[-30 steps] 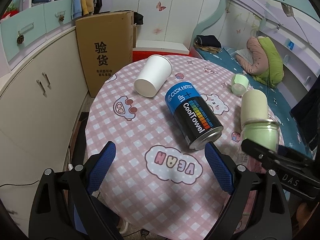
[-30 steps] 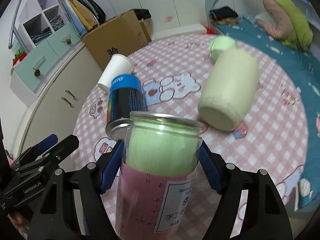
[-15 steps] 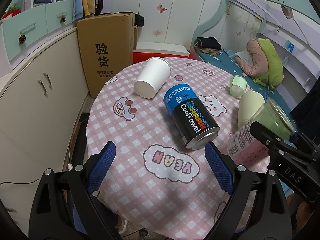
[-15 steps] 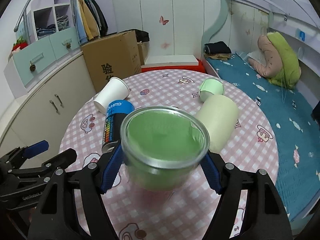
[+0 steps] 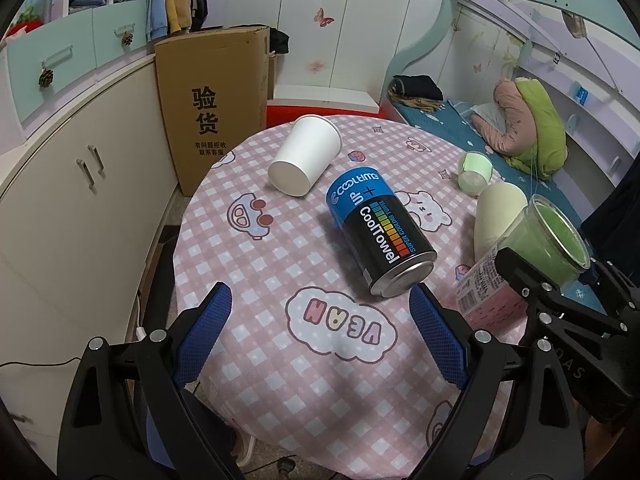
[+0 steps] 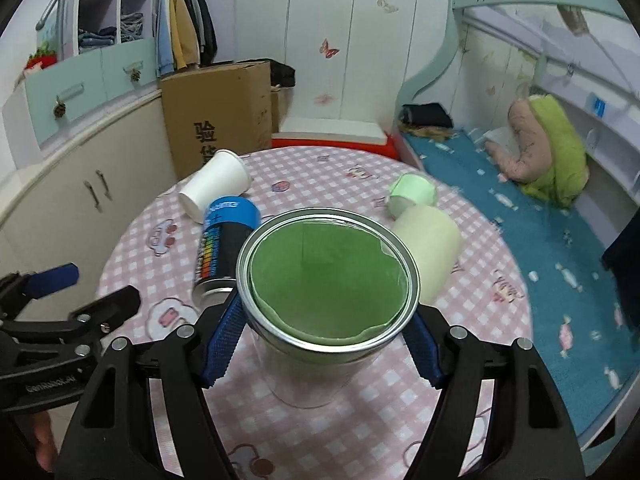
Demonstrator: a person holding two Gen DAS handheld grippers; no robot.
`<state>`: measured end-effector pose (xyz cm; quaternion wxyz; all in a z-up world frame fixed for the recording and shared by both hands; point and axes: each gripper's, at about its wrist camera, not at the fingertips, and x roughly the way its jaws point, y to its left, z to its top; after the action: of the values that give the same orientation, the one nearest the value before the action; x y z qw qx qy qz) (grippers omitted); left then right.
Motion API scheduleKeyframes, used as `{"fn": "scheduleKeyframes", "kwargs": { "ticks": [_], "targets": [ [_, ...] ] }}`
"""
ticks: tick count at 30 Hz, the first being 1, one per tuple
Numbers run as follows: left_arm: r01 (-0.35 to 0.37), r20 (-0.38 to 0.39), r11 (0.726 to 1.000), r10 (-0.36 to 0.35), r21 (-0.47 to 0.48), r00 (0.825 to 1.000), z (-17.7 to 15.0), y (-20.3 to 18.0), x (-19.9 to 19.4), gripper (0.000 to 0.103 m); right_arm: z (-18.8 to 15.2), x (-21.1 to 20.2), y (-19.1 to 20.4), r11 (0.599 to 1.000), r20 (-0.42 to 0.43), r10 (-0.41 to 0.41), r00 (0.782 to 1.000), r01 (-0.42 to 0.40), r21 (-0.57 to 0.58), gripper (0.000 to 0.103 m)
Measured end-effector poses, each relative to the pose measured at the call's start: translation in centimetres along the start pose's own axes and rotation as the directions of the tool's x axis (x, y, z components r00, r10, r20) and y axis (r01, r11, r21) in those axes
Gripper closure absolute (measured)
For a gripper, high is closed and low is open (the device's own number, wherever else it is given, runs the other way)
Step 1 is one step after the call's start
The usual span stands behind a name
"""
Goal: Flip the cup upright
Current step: 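Lower the upright jar onto the table with the right gripper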
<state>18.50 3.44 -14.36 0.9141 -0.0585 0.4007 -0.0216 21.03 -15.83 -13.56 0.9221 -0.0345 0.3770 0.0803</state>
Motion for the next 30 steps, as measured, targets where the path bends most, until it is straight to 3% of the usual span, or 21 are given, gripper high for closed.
{"fn": "scheduleKeyframes", "kwargs": {
  "ticks": [14, 30],
  "targets": [
    [-0.002, 0.034, 1.000, 0.002, 0.009, 0.999, -0.3, -0.2, -1.8, 0.012, -0.2, -1.6, 0.6, 1.000, 0.027, 0.008, 1.000, -0.008, -0.012, 0.029],
    [-0.004, 0.162, 0.999, -0.002, 0.039, 0.987, -1.2, -1.4, -8.8, 0.011, -0.7, -8.4, 0.2, 1.000, 0.127, 0.013, 0.992, -0.014, 0.011, 0.027]
  ]
}}
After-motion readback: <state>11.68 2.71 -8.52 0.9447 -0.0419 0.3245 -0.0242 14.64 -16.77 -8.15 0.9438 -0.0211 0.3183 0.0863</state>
